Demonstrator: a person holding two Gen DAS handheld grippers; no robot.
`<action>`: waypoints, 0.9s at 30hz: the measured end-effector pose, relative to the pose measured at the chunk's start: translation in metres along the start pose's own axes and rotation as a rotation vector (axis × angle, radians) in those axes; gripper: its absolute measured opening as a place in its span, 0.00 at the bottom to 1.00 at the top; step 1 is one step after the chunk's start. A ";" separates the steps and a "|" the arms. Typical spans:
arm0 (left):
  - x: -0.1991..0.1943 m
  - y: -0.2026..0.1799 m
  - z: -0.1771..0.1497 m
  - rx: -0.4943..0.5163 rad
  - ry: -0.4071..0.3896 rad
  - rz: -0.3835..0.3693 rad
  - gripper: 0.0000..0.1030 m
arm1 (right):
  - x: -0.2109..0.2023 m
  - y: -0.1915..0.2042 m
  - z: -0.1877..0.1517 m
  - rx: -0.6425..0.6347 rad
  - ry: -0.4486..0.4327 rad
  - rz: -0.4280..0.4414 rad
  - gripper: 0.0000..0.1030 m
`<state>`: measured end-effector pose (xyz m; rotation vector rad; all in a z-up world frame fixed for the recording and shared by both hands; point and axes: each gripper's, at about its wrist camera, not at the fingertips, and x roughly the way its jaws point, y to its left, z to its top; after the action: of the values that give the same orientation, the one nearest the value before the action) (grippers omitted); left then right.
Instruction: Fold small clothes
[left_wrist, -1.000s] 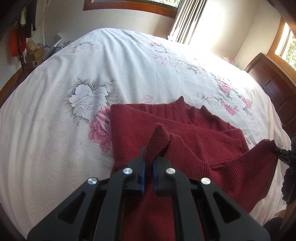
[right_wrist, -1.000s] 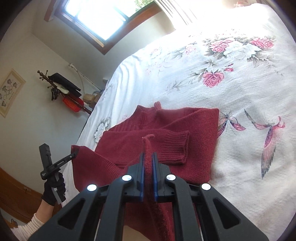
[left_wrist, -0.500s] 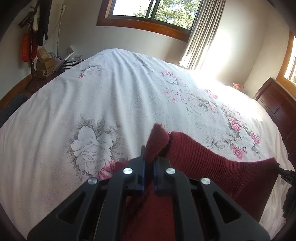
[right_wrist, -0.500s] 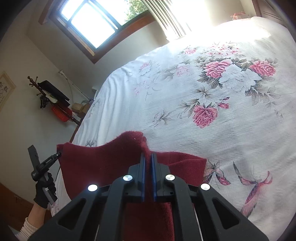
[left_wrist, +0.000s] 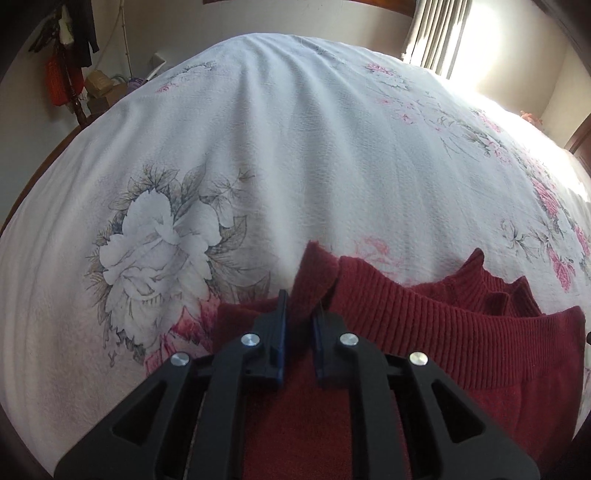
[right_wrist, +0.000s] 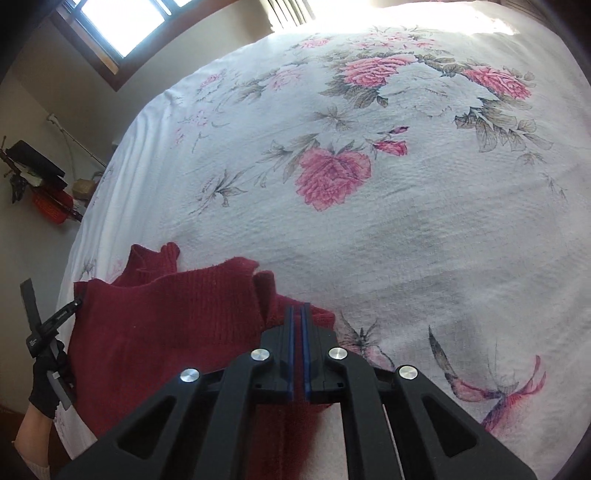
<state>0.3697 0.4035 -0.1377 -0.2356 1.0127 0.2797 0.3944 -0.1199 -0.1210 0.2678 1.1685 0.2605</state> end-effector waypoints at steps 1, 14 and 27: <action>-0.001 0.004 -0.002 -0.007 -0.009 0.004 0.23 | 0.001 -0.002 -0.004 -0.005 0.009 -0.015 0.05; -0.073 0.047 -0.030 -0.161 -0.146 -0.073 0.49 | -0.058 0.011 -0.087 -0.005 0.096 0.105 0.36; -0.088 0.051 -0.015 -0.255 -0.138 -0.080 0.50 | -0.043 0.013 -0.130 0.031 0.218 0.098 0.16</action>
<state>0.2968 0.4357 -0.0735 -0.4799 0.8280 0.3480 0.2573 -0.1126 -0.1268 0.3304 1.3778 0.3645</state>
